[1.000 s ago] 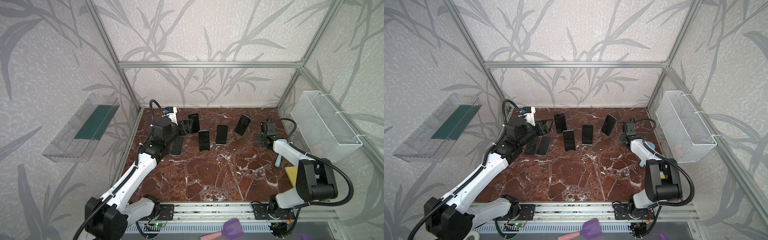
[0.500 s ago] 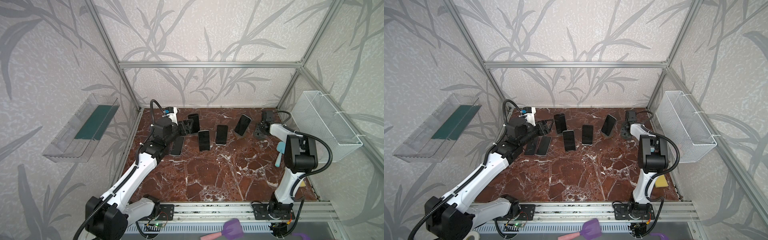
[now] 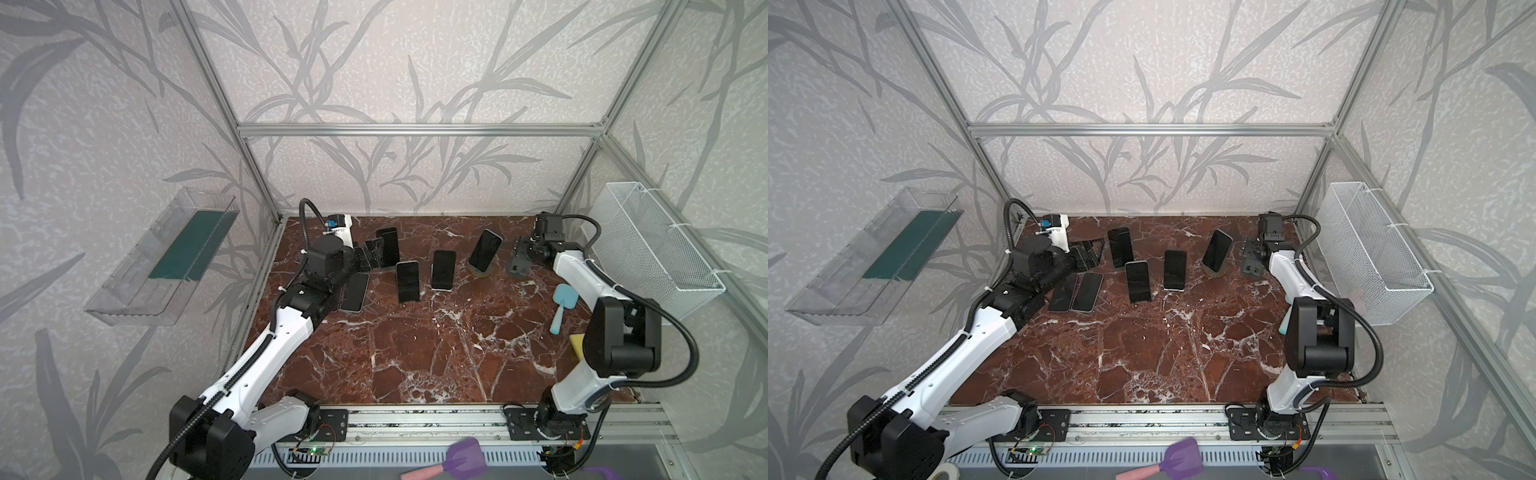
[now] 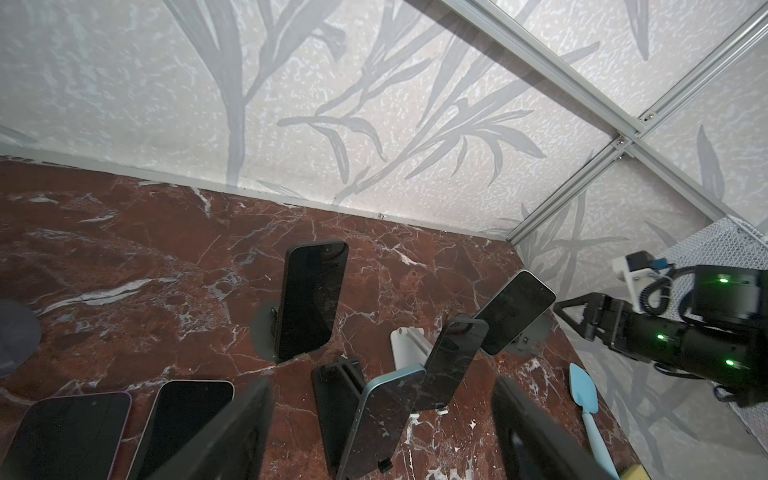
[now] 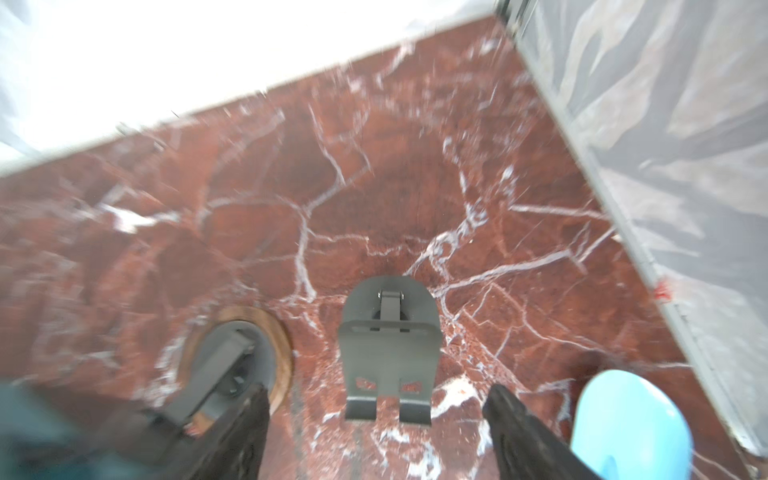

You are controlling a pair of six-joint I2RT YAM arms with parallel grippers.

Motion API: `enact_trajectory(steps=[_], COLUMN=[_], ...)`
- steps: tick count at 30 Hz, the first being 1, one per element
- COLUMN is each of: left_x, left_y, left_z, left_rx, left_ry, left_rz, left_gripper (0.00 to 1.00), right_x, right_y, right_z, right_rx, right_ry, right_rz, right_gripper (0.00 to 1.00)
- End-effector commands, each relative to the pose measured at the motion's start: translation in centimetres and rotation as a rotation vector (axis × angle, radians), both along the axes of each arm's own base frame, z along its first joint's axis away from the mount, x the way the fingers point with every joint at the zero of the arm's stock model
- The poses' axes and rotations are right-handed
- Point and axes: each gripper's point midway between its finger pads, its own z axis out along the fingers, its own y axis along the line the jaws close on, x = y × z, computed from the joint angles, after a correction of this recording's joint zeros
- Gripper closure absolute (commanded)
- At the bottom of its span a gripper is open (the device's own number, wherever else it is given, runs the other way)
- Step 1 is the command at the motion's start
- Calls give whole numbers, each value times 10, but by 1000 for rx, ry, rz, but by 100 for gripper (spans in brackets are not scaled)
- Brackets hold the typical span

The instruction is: Remove the phone from the phone stand

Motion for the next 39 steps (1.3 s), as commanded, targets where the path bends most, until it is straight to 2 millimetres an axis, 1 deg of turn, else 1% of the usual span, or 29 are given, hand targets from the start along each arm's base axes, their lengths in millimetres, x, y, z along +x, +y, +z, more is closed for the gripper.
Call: enact_trajectory(steps=[1, 3, 5, 8, 9, 11, 13, 15, 17, 20, 24, 26, 28, 29, 31, 33, 35, 36, 39], left_x=[-5, -6, -6, -4, -3, -2, -1, 0, 3, 5, 7, 9, 10, 11, 10, 9, 8, 7, 4], left_y=[18, 23, 24, 23, 22, 21, 23, 23, 22, 20, 14, 8, 3, 1, -2, -6, -11, -13, -20], left_z=[16, 17, 16, 12, 12, 9, 6, 2, -3, -8, -15, -20, -25, -27, -27, -26, -28, -29, -41], left_rx=[12, 7, 7, 17, 17, 26, 34, 34, 22, -14, -39, -39, -36, -36, -43, -44, -32, -22, 39], left_ry=[-66, -84, -91, -80, -75, -62, -54, -47, -23, 21, 54, 77, 100, 112, 116, 116, 125, 132, 160], left_rz=[80, 105, 114, 107, 105, 104, 112, 114, 122, 129, 105, 80, 58, 49, 32, 13, -6, -7, 4], left_gripper=[11, 11, 11, 11, 11, 11, 11, 11, 11, 11, 14, 15, 14, 14, 15, 16, 16, 16, 15], right_x=[-25, -41, -57, -86, -93, -108, -118, -124, -125, -118, -108, -102, -96, -94, -93, -98, -111, -116, -136], right_y=[14, 32, 62, 102, 111, 133, 151, 156, 160, 165, 171, 175, 175, 177, 181, 187, 195, 197, 183], right_z=[26, 36, 50, 57, 58, 58, 59, 62, 64, 60, 48, 35, 15, 6, -5, -9, -8, -6, -9], right_rx=[26, 18, -7, -111, -128, -104, -59, -49, -29, -27, -31, -52, -56, -37, 7, 82, 169, 185, 199], right_ry=[-53, -106, -186, -264, -279, -289, -281, -277, -288, -290, -272, -287, -280, -260, -238, -246, -266, -282, -280], right_rz=[7, 38, 103, 191, 212, 274, 344, 362, 375, 380, 386, 409, 401, 403, 399, 398, 428, 438, 385], right_gripper=[19, 21, 23, 24, 24, 23, 23, 21, 19, 16, 15, 13, 11, 11, 11, 12, 13, 13, 13])
